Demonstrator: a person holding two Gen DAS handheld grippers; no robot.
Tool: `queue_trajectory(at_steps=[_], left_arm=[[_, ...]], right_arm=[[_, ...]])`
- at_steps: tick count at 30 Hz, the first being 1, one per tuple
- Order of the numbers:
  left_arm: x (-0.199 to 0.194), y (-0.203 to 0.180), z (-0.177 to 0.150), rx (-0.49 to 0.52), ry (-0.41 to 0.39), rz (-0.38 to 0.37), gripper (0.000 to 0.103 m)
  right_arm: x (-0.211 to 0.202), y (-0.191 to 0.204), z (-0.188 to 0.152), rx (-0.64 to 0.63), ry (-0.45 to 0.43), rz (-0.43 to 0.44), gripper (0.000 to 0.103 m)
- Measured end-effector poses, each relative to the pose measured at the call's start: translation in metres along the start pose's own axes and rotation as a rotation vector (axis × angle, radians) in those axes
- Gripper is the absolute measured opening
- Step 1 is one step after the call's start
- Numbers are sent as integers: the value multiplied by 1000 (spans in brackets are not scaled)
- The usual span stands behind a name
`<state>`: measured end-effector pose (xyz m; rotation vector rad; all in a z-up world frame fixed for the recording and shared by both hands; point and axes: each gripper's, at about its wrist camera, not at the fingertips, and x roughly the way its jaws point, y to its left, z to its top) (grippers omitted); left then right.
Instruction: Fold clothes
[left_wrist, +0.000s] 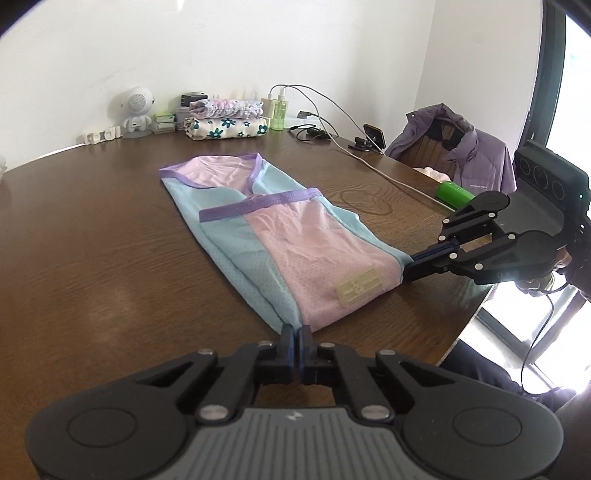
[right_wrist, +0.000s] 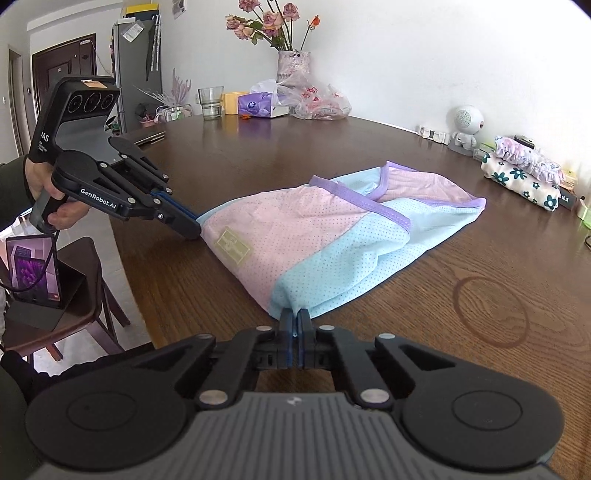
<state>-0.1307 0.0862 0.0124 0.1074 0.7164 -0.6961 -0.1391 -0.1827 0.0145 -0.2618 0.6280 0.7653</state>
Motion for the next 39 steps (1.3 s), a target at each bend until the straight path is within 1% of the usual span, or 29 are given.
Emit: queue_trajectory(at_steps=[3, 5, 6, 7, 8, 9, 10, 11, 12, 13, 16, 18, 20, 21, 22, 25, 27, 30, 32, 36, 39], left_arm=[[-6, -17, -6, 5, 7, -20, 0], [-9, -26, -11, -11, 7, -50, 0], [-9, -32, -15, -16, 8, -49, 1], [-11, -34, -18, -21, 0, -31, 1], [-13, -34, -19, -32, -13, -34, 1], [-16, -34, -21, -44, -25, -36, 6], [-19, -34, -22, -55, -38, -39, 10], [-21, -34, -23, -66, -50, -41, 11], [-20, -34, -21, -56, -47, -36, 16], [-20, -35, -19, -46, -44, -30, 17], [-14, -36, -17, -18, -33, -21, 17], [-9, -36, -16, -9, -26, -14, 17], [-8, -37, -16, 7, -29, -8, 16], [-7, -38, -16, 13, -27, -3, 10], [-6, -38, -16, 17, -23, -5, 7], [-7, -34, -17, -22, -22, -16, 3], [-9, -33, -18, -46, -21, -16, 2], [-13, -37, -18, -50, -16, -24, 1], [-18, -35, -18, -83, -27, -37, 1], [-28, -22, -11, -180, -85, -79, 1], [-32, -14, 7, -190, -132, -87, 1]], right_arm=[[-13, 5, -5, -22, 28, -1, 2], [-27, 11, -12, -46, 63, 13, 2], [-35, 15, -15, -54, 70, 15, 2], [-43, 18, -18, -63, 77, 17, 2], [-50, 20, -21, -66, 80, 21, 6], [-56, 23, -22, -59, 70, 31, 9], [-59, 24, -23, -58, 57, 37, 18], [-59, 26, -24, -63, 40, 25, 33], [-59, 27, -24, -68, 22, 13, 38], [-57, 28, -24, -71, 9, 4, 40], [-44, 24, -23, -61, -1, 13, 39], [-38, 22, -24, -51, -8, 24, 35], [-37, 21, -25, -47, -9, 25, 21], [-36, 21, -25, -44, -10, 25, 15], [-36, 21, -25, -42, -11, 26, 7], [-35, 20, -26, -34, -13, 27, 2], [-34, 20, -27, -29, -15, 29, 1], [-39, 21, -27, -11, -21, 35, 1], [-44, 17, -23, 14, -48, 42, 1], [-55, 8, -15, 65, -101, 58, 1], [-59, -1, -5, 93, -138, 62, 1]])
